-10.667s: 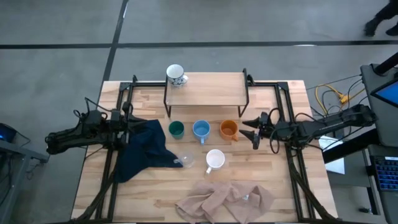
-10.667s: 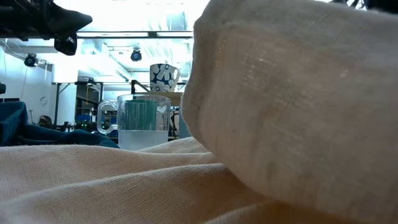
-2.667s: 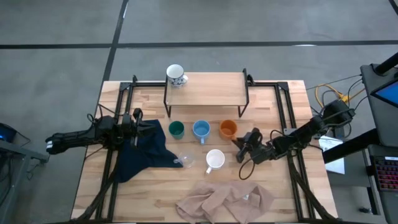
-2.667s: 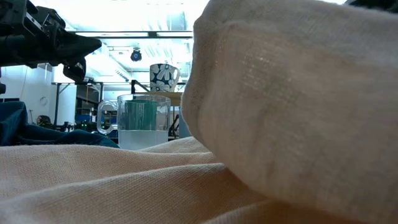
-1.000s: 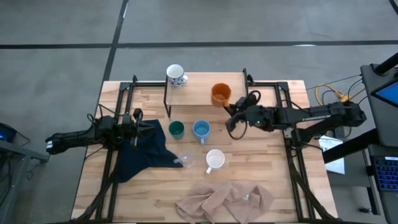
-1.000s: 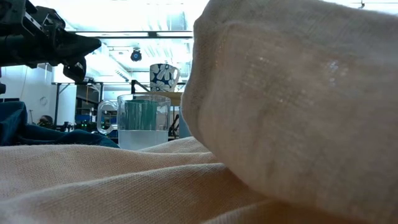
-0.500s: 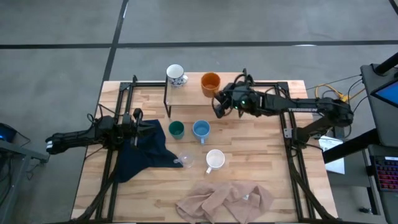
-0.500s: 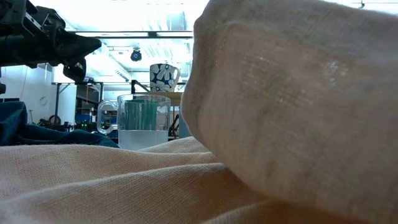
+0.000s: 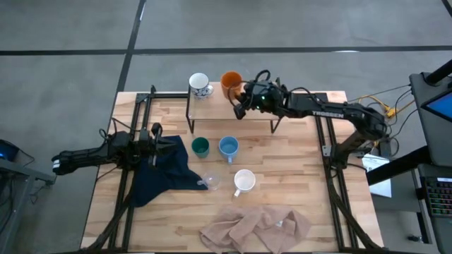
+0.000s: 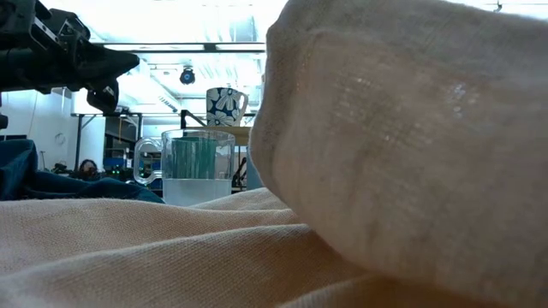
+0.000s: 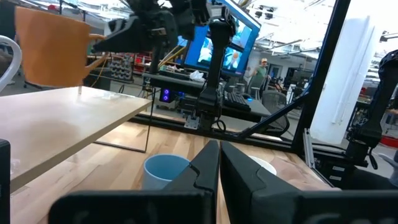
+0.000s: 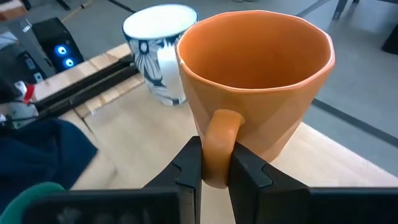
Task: Stack small to large cups/mugs on shelf
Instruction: Put the orange mug on the shelf
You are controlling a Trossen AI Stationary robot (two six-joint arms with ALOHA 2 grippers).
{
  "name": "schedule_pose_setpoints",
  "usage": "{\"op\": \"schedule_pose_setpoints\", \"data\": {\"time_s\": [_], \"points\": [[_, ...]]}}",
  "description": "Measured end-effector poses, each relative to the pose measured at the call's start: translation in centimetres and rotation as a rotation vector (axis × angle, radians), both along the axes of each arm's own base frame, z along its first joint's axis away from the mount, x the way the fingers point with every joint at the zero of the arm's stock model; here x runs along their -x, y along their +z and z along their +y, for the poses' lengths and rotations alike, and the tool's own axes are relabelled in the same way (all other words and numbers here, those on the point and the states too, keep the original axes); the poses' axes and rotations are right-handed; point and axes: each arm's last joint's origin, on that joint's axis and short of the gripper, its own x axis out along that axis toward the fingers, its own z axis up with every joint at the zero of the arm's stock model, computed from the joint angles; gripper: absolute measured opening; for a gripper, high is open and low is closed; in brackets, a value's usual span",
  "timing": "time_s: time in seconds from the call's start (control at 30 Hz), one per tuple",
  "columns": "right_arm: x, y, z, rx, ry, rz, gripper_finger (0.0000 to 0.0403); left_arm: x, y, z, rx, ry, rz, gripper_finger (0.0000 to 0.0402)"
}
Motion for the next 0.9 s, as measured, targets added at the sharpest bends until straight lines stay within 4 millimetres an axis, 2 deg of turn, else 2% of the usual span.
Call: {"op": "schedule_pose_setpoints", "data": {"time_s": [0.4,0.9], "points": [[-1.6,-0.1,-2.5,0.009,0.008,-0.024,0.0041,0.0,0.0,0.0,0.0,0.0,0.0,0.0],[-2.0,-0.9,-4.8,-0.009,0.005,-0.042,0.0041,0.0,0.0,0.0,0.001,0.001,0.006,0.0]]}}
